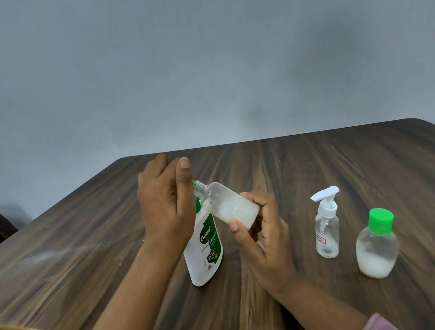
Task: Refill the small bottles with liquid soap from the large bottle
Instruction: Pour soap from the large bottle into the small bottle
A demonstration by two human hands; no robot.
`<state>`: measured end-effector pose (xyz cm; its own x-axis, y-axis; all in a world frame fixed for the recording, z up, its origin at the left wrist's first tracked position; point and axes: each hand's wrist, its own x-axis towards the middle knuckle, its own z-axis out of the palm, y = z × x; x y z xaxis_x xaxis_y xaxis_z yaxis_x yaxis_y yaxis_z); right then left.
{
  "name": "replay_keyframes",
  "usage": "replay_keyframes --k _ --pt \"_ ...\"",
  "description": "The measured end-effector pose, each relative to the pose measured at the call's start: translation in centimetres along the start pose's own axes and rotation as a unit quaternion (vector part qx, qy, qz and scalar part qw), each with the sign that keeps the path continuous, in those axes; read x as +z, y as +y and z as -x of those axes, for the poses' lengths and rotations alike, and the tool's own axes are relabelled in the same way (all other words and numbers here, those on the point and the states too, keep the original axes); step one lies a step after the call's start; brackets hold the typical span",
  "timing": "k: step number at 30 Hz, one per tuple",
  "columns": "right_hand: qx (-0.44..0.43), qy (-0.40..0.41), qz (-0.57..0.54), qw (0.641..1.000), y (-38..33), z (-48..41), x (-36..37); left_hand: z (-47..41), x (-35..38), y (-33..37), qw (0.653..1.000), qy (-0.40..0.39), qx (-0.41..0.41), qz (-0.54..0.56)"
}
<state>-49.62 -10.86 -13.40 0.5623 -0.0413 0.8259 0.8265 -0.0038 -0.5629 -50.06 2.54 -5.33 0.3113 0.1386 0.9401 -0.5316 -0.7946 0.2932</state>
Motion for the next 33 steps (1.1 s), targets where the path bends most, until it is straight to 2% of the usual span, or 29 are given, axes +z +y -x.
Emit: replay_keyframes --k 6,13,22,30,33 --pt "-0.002 0.002 0.002 1.0 0.0 0.1 0.0 0.8 0.4 -0.2 1.0 0.026 -0.005 0.0" --pt "-0.004 0.003 -0.003 1.0 -0.1 0.1 0.1 -0.2 0.0 -0.1 0.999 -0.011 0.02 -0.022" --pt "-0.002 0.003 0.003 1.0 0.1 0.2 0.0 0.8 0.4 -0.3 0.999 0.029 0.01 -0.011" --pt "-0.003 0.004 0.008 1.0 0.1 0.2 0.1 -0.2 -0.2 -0.2 0.999 -0.008 0.028 -0.017" --pt "-0.004 0.004 0.017 1.0 0.2 0.1 0.1 0.2 -0.2 -0.1 1.0 0.009 0.018 -0.012"
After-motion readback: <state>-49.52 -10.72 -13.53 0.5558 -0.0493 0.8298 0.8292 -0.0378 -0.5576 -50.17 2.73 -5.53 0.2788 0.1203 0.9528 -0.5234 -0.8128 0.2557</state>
